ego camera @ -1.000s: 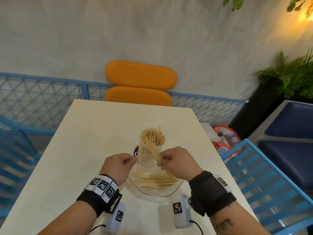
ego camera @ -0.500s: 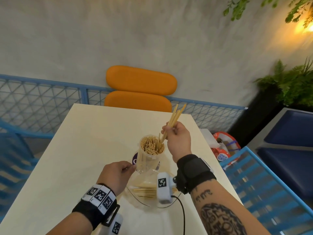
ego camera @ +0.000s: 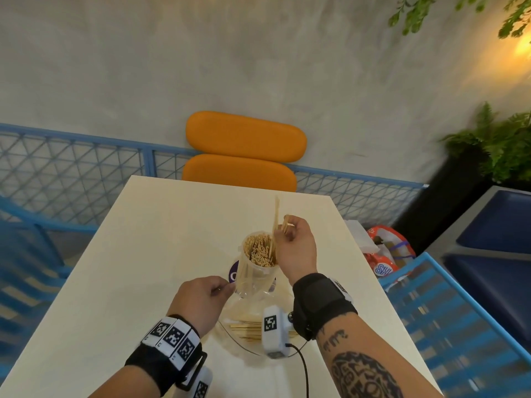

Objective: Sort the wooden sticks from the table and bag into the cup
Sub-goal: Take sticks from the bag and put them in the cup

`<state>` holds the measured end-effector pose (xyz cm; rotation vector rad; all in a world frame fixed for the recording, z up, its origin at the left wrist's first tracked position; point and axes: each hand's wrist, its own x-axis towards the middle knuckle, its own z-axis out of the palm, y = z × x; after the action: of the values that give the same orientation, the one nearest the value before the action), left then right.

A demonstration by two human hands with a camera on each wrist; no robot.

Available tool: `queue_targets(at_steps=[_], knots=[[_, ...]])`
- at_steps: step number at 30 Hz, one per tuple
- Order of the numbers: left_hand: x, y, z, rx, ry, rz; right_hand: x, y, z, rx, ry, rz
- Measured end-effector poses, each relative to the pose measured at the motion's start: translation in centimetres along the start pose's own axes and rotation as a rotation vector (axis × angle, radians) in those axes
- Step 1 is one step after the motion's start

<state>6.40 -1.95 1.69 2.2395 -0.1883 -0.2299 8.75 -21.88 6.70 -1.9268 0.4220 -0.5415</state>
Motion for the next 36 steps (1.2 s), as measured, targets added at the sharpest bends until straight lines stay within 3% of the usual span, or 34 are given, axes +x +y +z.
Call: queue_targets(at_steps=[6, 15, 21, 23, 27, 30, 34, 36], knots=[[-0.1, 0.0, 0.0, -0.017, -0.001, -0.006, 0.3, 0.6, -0.7, -0.064, -0.029, -0.024], [-0.1, 0.0, 0.1, 0.003, -0.003, -0.001, 0.5, 2.4, -0.6, -0.421, -0.149, -0.052], [-0.3, 0.1, -0.2, -0.002, 0.001, 0.013, 1.0, 0.5, -1.4, -0.236, -0.104, -0.093], [-0.4, 0.3, -0.3, -0.009, 0.0, 0.024, 1.6, -0.6, -1.4, -0.261, -0.2, -0.147], [-0.4, 0.5, -0.3, -0.003, 0.003, 0.032, 3.6, -2.5, -1.1, -0.53, -0.494, -0.296], [-0.3, 0.3, -0.2, 0.002, 0.002, 0.03, 5.2, -3.6, -0.6, -0.684, -0.651, -0.289], [-0.3, 0.1, -0.1, 0.005, 0.004, 0.02, 6.1, -4.0, -0.3, -0.823, -0.743, -0.252], [-0.2, -0.1, -0.1, 0.017, 0.007, 0.024, 6.0, -3.8, -0.4, -0.815, -0.712, -0.241]])
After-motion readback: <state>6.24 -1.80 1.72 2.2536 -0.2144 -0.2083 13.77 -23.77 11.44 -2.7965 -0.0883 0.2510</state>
